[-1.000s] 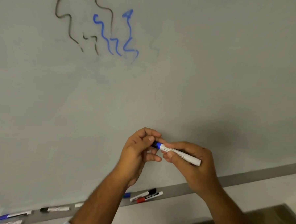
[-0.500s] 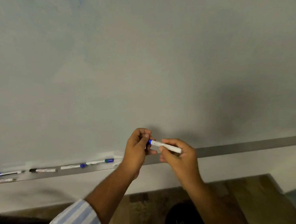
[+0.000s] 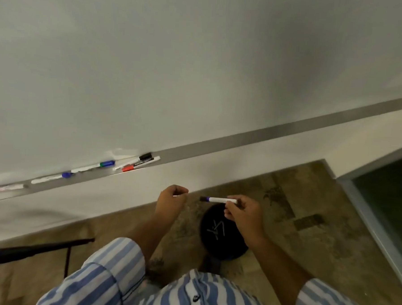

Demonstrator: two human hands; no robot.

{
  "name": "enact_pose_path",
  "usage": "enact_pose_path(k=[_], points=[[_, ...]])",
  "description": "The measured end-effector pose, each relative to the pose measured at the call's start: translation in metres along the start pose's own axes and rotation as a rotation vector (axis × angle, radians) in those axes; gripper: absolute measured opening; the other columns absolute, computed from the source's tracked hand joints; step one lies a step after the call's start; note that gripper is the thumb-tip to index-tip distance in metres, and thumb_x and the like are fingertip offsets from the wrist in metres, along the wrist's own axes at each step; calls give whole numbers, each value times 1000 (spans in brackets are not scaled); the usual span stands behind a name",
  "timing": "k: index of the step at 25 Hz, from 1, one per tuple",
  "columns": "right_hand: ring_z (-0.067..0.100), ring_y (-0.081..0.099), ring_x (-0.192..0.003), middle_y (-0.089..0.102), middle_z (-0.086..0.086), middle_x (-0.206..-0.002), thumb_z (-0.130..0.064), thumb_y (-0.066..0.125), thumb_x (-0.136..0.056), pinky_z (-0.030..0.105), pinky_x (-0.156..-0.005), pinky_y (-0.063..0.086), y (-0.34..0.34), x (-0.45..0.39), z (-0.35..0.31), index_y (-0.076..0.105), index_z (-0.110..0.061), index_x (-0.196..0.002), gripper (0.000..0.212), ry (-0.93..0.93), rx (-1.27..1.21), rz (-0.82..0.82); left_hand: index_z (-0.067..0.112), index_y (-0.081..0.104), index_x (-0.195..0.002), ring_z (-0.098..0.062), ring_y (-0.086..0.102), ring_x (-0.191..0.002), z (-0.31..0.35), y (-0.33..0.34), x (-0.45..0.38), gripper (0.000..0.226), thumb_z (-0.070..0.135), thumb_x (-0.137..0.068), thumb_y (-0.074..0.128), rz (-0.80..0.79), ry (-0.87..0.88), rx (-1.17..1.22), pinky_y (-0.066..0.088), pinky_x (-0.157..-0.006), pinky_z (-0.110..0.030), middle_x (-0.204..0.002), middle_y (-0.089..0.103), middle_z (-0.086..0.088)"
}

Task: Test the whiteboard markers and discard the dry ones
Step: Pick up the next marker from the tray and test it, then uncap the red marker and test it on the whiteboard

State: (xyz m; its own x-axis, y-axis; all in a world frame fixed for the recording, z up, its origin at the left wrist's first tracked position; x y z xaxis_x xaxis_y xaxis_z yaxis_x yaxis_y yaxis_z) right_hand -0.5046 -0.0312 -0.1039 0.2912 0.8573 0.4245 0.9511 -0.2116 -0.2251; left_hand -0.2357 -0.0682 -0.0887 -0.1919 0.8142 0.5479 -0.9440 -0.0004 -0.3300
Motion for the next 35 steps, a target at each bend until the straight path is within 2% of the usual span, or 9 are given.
enact_pose_path(k=[5, 8, 9, 11, 14, 21, 28, 31, 35], points=[[29, 79, -73, 78, 6, -75, -9, 76, -96, 57, -77, 67, -33, -1, 95, 75, -24, -93, 15, 145, 142, 58, 14, 72, -89, -18, 64, -75, -49, 53, 17, 7, 9, -93, 71, -208, -29, -172, 55, -73, -37, -79, 69, -3], [28, 79, -72, 77, 4, -72, -33, 79, -81, 58, -74, 66, -33, -19, 135, 73, -32, -87, 8, 131, 198, 26, 18, 70, -83, -9, 64, -60, -57, 72, 23, 15, 8, -95, 70, -264, -18, -242, 52, -56, -24, -71, 68, 2], [26, 79, -72, 78, 2, -74, -43, 76, -76, 57, -74, 66, -31, -28, 150, 73, -35, -89, 16, 124, 231, 1, 17, 70, -85, -5, 64, -56, -60, 77, 24, 14, 9, -96, 70, -285, -26, -261, 51, -52, -20, -71, 68, 2], [26, 78, -77, 77, 0, -81, -42, 74, -79, 55, -75, 66, -26, -41, 167, 69, -39, -99, 21, 104, 279, -46, 15, 70, -89, -4, 65, -57, -66, 81, 25, 10, 10, -97, 70, -315, -48, -273, 51, -52, -17, -74, 70, 0], [30, 77, -81, 74, 1, -84, -21, 77, -88, 56, -77, 66, -26, -38, 143, 67, -40, -110, 31, 68, 274, -43, 15, 70, -91, -10, 67, -65, -76, 80, 27, 8, 10, -97, 70, -337, -66, -233, 55, -59, -23, -78, 71, -2], [26, 79, -82, 76, 7, -87, -4, 74, -96, 51, -80, 68, -14, -20, 79, 71, -27, -94, 24, 88, 208, -6, 11, 69, -92, -14, 65, -61, -77, 47, 28, 8, 9, -100, 67, -259, -132, -133, 52, -54, -27, -76, 69, -5], [27, 79, -85, 77, 10, -89, -1, 72, -96, 43, -80, 69, 53, -23, 5, 76, -10, -103, 12, -57, 174, -132, 13, 73, -104, -23, 72, -90, -43, -11, 18, 8, 13, -102, 65, -84, -88, 57, 61, -75, -32, -101, 75, -11], [21, 79, -81, 79, 4, -89, -5, 73, -96, 41, -78, 69, 92, -30, -33, 77, -12, -105, 12, -186, 234, -166, 15, 73, -106, -25, 74, -100, -29, -45, 11, 10, 12, -103, 64, -1, -75, 161, 64, -89, -39, -106, 76, -9], [13, 78, -78, 78, -3, -87, -10, 73, -96, 37, -78, 68, 141, -39, -68, 77, -17, -106, 13, -283, 289, -199, 14, 72, -110, -23, 73, -105, -19, -90, -8, 13, 9, -102, 64, 82, -91, 316, 64, -88, -36, -111, 75, -7]])
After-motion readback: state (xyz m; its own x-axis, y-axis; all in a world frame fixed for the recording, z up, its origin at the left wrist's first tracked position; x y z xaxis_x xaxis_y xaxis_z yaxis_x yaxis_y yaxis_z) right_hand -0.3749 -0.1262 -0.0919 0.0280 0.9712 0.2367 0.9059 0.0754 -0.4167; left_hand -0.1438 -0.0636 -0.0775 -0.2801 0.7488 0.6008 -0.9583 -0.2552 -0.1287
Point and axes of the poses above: each hand's wrist, its own x-axis away from the middle knuckle, its own y-axis out of the palm, z = x × y, the point moved 8 cm from there along -x, towards the middle knuckle
